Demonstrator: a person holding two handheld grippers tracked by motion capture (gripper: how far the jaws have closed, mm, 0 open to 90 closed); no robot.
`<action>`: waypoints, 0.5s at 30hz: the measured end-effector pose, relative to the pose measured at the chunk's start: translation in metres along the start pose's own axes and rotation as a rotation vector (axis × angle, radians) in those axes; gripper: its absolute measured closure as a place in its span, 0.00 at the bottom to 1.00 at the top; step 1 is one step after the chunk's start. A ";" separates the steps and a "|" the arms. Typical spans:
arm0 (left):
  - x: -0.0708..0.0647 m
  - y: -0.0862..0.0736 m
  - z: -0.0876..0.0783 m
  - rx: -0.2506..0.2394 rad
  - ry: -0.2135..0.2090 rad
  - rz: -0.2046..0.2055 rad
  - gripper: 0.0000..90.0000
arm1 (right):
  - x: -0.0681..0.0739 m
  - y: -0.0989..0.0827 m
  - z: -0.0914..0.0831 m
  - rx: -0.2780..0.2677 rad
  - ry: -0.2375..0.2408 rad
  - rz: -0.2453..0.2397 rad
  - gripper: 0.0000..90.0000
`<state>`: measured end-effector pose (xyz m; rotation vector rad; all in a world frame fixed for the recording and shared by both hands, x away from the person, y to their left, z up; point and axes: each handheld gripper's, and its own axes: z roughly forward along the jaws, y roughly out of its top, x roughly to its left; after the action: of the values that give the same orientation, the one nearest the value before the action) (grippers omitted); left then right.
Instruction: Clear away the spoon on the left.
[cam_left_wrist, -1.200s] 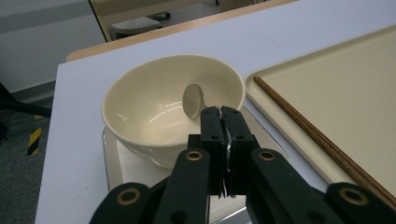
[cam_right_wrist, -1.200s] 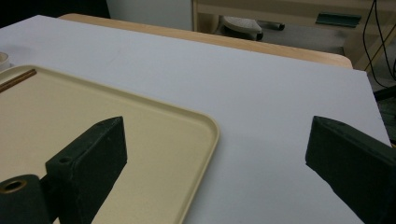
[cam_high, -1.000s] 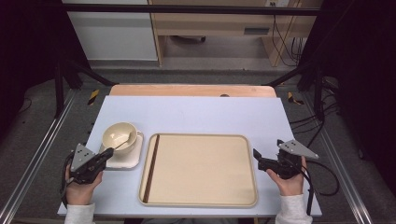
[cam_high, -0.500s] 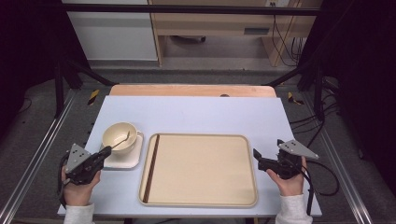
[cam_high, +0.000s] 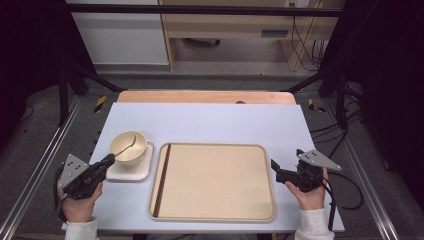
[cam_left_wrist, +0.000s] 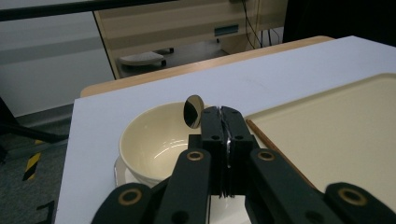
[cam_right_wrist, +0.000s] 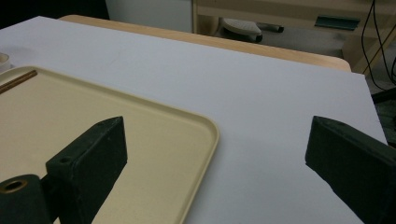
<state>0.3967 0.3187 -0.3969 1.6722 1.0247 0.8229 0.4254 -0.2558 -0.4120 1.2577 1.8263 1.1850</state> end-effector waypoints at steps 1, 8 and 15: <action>-0.001 0.001 -0.001 -0.002 -0.003 0.000 0.99 | 0.000 0.000 0.000 0.001 0.000 0.001 0.07; -0.013 0.012 -0.007 -0.038 -0.020 0.020 0.99 | 0.001 0.001 -0.001 -0.001 0.003 0.006 0.06; -0.030 0.022 -0.010 -0.065 -0.058 0.057 0.99 | 0.003 0.003 -0.002 -0.005 0.008 -0.009 0.06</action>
<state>0.3809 0.2916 -0.3747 1.6666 0.9049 0.8314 0.4237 -0.2528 -0.4090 1.2422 1.8316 1.1905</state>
